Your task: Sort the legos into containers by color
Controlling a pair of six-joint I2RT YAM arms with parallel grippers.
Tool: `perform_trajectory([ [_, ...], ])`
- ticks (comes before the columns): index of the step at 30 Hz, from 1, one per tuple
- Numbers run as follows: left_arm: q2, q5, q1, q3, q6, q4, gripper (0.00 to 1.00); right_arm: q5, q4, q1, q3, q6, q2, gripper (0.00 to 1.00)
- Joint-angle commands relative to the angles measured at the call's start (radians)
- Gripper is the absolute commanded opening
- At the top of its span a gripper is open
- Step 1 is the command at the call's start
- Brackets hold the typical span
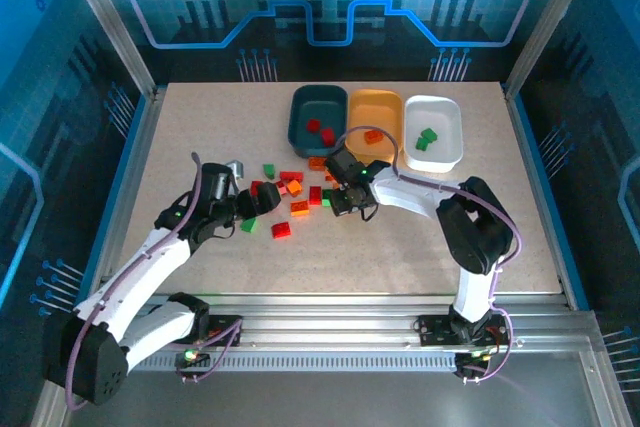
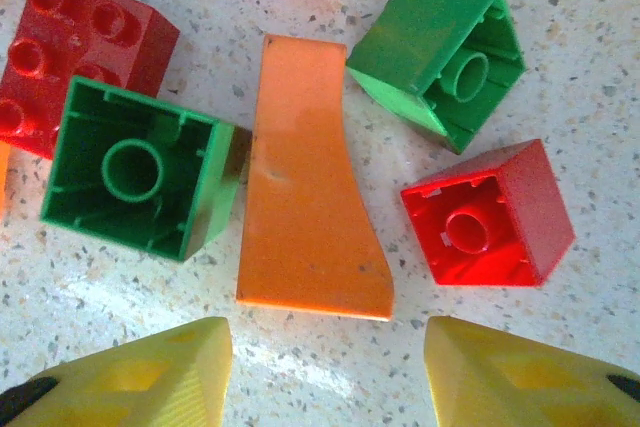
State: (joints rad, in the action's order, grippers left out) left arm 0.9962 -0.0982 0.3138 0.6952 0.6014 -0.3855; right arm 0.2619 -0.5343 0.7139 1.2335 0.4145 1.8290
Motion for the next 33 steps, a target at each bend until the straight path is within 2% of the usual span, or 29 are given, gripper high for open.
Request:
perform_trajectory([
  [1, 0.009, -0.001, -0.009, 0.024, -0.002, 0.013, 0.99, 0.035, -0.027, 0.006, 0.006, -0.029, -0.056, 0.59],
  [6, 0.030, -0.009, -0.008, 0.040, -0.002, 0.010, 0.99, -0.004, -0.019, -0.011, 0.077, -0.067, 0.036, 0.61],
  [11, 0.022, 0.000, -0.009, 0.050, -0.014, -0.017, 0.99, -0.014, -0.030, -0.022, 0.132, -0.082, 0.118, 0.57],
  [19, 0.008, 0.004, -0.010, 0.027, -0.009, -0.016, 0.99, -0.064, 0.010, -0.041, 0.062, -0.104, 0.089, 0.55],
  [26, 0.023, -0.013, -0.010, 0.017, 0.012, 0.017, 0.99, -0.184, 0.077, -0.051, -0.057, -0.143, -0.062, 0.56],
  [33, 0.066, -0.044, -0.010, 0.021, 0.035, 0.045, 0.99, -0.156, 0.063, -0.070, 0.011, -0.182, 0.015, 0.58],
])
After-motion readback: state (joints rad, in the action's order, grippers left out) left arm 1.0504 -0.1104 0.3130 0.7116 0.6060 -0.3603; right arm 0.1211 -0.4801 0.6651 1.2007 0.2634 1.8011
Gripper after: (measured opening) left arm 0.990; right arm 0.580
